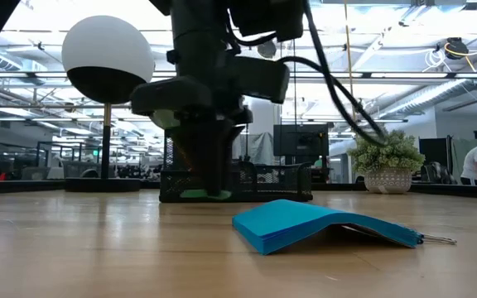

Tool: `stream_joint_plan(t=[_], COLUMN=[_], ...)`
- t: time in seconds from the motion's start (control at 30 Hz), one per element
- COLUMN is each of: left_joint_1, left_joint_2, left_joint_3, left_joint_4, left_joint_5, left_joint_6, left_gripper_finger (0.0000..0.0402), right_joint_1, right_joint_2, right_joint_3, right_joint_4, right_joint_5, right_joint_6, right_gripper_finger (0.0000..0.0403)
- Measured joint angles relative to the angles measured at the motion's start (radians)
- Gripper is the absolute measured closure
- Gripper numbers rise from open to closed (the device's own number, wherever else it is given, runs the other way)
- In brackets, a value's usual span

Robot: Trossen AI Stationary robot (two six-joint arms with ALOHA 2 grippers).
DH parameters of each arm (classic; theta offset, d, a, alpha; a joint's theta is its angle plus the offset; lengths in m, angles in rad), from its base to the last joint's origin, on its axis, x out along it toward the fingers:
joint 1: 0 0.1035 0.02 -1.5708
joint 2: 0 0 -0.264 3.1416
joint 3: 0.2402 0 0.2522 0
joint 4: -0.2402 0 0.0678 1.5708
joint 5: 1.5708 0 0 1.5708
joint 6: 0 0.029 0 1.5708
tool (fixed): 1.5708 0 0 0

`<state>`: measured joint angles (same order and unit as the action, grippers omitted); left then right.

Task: Pick and place office supplies into organizer
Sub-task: Put the green eraser into the black desk organizer

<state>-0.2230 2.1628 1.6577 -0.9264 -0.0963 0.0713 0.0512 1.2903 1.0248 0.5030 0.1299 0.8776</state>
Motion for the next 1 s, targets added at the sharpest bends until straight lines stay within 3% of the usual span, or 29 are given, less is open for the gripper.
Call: stream_joint_plan(t=[0.43,1.0], left_joint_1=[-0.001,0.046], left_joint_2=[-0.053,-0.135], left_joint_3=[0.002,0.003], left_joint_4=[-0.036,-0.064], left_joint_5=[0.0,-0.084], left_joint_6=[-0.054,-0.072], left_gripper_finger=[0.0366,0.0366], right_joint_1=[-0.026,-0.026], right_joint_2=[0.0,0.0], right_joint_3=[0.0,0.0], right_joint_4=[0.001,0.092], right_joint_5=[-0.005,-0.006], right_joint_6=[0.042,0.035], right_gripper_finger=[0.0252,0.0252])
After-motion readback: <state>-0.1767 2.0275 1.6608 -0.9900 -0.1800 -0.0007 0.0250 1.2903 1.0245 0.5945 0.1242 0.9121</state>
